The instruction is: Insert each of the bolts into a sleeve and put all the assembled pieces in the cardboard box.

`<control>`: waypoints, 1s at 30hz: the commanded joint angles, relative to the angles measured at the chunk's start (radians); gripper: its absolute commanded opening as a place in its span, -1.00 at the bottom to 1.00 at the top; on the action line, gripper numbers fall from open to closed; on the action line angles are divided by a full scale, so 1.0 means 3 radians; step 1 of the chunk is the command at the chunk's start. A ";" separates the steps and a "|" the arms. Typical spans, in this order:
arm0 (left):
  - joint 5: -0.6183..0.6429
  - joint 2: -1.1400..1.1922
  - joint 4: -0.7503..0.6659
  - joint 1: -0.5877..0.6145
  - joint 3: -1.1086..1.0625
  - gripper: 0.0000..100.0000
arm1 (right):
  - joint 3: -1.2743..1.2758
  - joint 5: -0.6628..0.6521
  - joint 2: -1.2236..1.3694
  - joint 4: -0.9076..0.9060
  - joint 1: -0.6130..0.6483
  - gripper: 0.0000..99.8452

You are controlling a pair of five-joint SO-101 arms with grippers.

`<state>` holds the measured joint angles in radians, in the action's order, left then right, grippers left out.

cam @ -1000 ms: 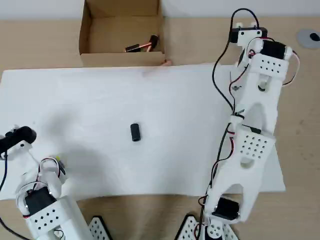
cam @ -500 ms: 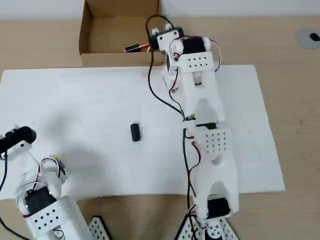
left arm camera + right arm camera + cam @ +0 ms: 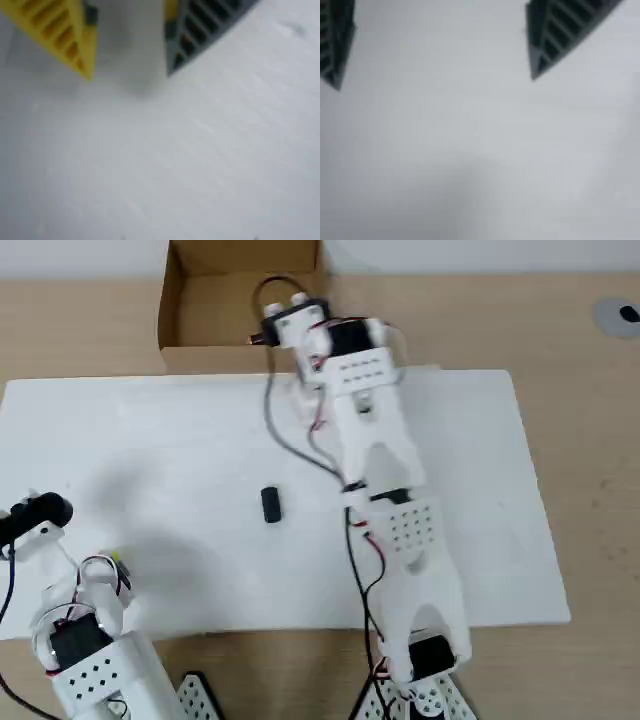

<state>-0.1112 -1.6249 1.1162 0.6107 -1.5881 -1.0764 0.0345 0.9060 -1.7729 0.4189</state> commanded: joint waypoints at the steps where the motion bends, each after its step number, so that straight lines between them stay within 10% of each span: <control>1: 0.0015 -0.0033 -0.0015 -0.0036 0.0072 -0.79 | -0.0141 0.0051 -0.0427 -0.0051 0.0401 -0.43; 12: 0.0010 -0.0033 0.0005 -0.0036 0.0072 -0.79 | 0.0954 0.1442 -0.0969 -0.0051 0.0892 -0.43; 30: 0.0005 -0.0033 0.0005 -0.0036 0.0072 -0.79 | 0.2422 0.1391 -0.1527 -0.0020 0.1322 -0.62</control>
<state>-0.1112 -1.6249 1.1162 0.6107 -1.5881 -0.3951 0.4503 0.5086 -1.7729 0.7917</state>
